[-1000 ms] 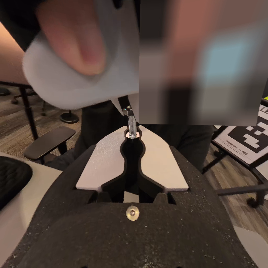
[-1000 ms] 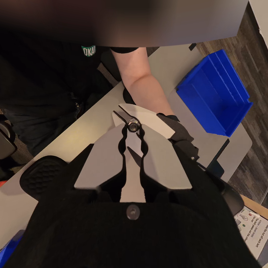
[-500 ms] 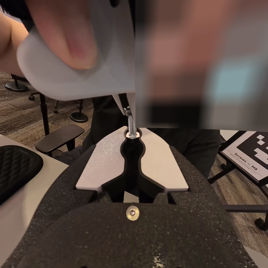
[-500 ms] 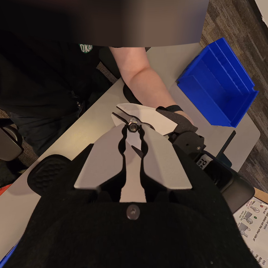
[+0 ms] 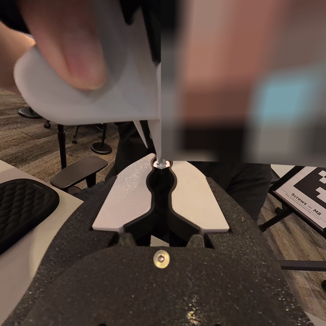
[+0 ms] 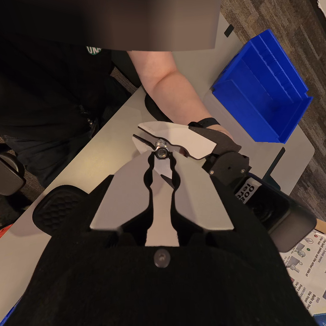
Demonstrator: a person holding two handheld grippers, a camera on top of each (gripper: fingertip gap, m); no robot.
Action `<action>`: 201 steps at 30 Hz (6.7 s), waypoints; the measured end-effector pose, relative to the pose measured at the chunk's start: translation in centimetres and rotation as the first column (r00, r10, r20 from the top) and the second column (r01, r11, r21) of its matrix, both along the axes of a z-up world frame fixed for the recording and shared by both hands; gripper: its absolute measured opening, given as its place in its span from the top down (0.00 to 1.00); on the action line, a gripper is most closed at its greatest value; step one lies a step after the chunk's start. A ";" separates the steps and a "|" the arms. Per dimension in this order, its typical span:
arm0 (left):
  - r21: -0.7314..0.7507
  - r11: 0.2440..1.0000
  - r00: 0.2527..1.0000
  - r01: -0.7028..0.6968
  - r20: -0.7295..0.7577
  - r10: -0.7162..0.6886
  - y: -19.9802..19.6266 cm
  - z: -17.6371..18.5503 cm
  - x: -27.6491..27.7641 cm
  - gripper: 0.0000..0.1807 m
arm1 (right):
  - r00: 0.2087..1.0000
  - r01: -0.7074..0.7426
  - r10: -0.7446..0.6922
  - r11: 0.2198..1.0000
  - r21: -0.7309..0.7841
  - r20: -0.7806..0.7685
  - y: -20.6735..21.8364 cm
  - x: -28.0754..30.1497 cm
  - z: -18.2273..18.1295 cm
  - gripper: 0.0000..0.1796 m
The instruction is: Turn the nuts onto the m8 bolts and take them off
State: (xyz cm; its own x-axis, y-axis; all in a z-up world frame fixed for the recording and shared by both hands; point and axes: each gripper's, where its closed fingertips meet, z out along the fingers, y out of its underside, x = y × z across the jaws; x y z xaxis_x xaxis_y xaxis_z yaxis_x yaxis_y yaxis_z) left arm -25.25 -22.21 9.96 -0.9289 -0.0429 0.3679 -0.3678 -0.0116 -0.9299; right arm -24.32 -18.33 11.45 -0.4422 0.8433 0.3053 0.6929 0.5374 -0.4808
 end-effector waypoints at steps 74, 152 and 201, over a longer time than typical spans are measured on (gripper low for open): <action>0.232 -0.388 -0.278 -0.892 0.396 0.875 24.8 -1.6 8.3 0.95 | 0.223 0.858 -0.953 0.094 -0.505 0.203 20.2 4.7 0.2 0.92; 0.036 0.652 0.647 -0.757 0.184 0.740 10.3 2.9 2.5 0.95 | -0.357 0.892 -0.877 -0.422 -0.161 0.322 0.5 49.5 -26.3 0.92; 0.170 0.415 0.448 -0.894 0.300 0.842 11.4 0.8 8.5 0.95 | 0.466 0.437 -0.639 0.767 -0.469 -0.612 9.3 5.7 2.1 0.86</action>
